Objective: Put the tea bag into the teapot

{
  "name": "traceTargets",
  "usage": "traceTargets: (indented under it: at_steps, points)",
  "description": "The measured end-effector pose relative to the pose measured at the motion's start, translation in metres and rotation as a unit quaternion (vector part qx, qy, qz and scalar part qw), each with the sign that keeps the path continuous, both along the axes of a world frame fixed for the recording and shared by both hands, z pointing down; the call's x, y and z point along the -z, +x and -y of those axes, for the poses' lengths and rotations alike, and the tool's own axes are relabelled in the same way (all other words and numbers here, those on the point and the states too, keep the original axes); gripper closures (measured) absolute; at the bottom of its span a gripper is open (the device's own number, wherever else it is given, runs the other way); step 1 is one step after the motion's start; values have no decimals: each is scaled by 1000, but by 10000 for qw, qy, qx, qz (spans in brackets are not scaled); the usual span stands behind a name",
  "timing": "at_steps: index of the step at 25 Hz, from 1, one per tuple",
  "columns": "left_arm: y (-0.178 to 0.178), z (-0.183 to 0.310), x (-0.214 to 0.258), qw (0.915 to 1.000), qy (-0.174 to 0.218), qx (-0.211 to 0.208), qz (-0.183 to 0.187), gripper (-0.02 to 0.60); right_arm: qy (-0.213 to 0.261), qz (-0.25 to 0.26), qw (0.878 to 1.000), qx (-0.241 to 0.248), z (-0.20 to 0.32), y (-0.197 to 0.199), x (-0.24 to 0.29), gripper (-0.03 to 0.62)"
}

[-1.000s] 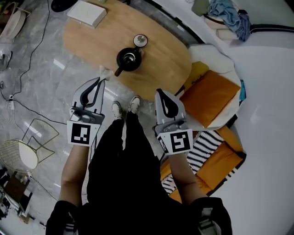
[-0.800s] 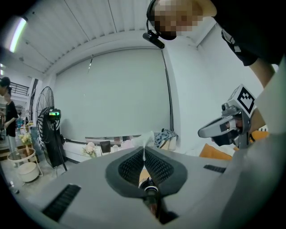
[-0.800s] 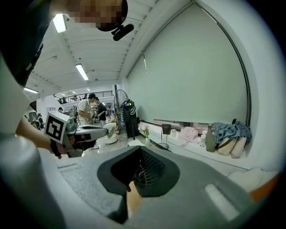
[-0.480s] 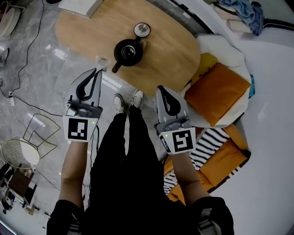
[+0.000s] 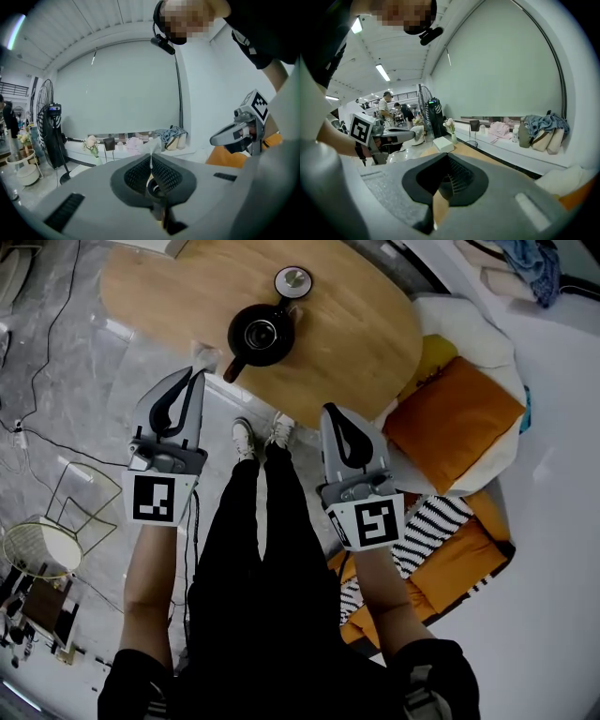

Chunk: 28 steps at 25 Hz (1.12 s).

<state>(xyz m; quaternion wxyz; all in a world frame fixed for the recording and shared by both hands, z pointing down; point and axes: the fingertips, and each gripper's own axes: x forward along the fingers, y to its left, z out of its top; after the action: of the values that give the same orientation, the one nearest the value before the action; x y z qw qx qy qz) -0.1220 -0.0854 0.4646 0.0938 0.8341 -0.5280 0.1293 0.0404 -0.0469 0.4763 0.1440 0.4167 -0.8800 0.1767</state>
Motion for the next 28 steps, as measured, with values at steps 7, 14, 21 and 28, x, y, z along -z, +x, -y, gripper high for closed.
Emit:
traceTargets:
  at_steps: [7, 14, 21, 28]
  points:
    - [8, 15, -31, 9998, -119, -114, 112, 573, -137, 39, 9999, 82, 7, -6, -22, 589]
    - [14, 26, -53, 9995, -186, -193, 166, 574, -162, 15, 9997, 173, 15, -11, -30, 589]
    - [25, 27, -74, 9794, -266, -1337, 1487, 573, -176, 22, 9996, 229, 23, -14, -37, 589]
    - [34, 33, -89, 9744, -362, -1519, 1618, 573, -200, 41, 9994, 272, 23, -17, -43, 589]
